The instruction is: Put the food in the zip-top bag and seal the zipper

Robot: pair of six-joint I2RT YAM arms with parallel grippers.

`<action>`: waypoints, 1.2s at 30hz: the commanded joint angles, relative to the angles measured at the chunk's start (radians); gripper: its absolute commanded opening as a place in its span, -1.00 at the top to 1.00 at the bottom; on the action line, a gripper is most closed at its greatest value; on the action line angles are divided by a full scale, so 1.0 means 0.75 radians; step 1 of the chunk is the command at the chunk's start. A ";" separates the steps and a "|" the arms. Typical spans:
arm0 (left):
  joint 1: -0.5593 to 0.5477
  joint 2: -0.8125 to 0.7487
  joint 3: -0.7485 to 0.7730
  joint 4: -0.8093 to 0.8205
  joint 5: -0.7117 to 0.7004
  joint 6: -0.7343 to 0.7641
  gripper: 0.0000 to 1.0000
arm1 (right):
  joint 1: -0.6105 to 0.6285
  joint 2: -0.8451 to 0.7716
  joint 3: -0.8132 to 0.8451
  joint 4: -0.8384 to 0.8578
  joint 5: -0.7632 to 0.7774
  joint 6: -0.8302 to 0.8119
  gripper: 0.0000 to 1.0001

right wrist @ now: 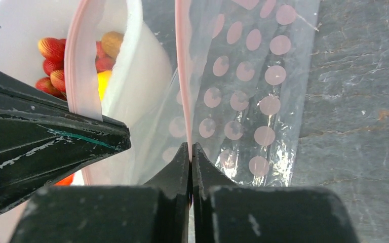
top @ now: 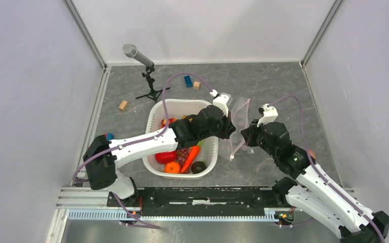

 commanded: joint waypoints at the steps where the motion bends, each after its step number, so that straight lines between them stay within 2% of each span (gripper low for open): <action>1: -0.001 -0.080 -0.003 0.029 -0.068 -0.033 0.96 | 0.000 -0.049 0.061 -0.015 0.107 -0.035 1.00; 4: 0.021 -0.118 -0.020 -0.039 -0.150 0.016 0.96 | -0.001 -0.079 0.226 -0.247 0.338 -0.131 1.00; 7: 0.070 -0.165 -0.059 -0.029 -0.091 0.030 0.95 | 0.000 -0.087 0.450 -0.460 0.444 -0.259 1.00; 11: 0.081 -0.153 -0.026 0.006 0.027 0.042 0.96 | 0.000 -0.053 0.684 -0.630 0.382 -0.379 1.00; 15: 0.079 -0.093 0.010 0.016 0.113 0.019 0.95 | 0.001 0.057 0.760 -0.778 0.279 -0.391 1.00; 18: 0.081 -0.090 -0.024 0.032 0.120 0.013 0.94 | 0.000 0.085 0.668 -0.784 0.334 -0.356 1.00; 20: 0.081 -0.094 -0.054 0.050 0.147 0.013 0.81 | -0.001 0.095 0.612 -0.766 0.367 -0.326 1.00; 26: 0.081 -0.048 -0.066 -0.038 0.089 0.000 0.66 | 0.000 0.124 0.501 -0.589 0.305 -0.277 1.00; 30: 0.081 -0.054 -0.068 -0.063 0.046 0.004 0.41 | 0.000 0.157 0.463 -0.507 0.254 -0.261 1.00; 32: 0.081 -0.063 -0.058 -0.071 0.044 0.014 0.18 | 0.000 0.154 0.428 -0.452 0.239 -0.245 1.00; 36: 0.081 -0.069 -0.039 -0.072 0.071 0.030 0.03 | 0.000 0.157 0.378 -0.373 0.197 -0.208 1.00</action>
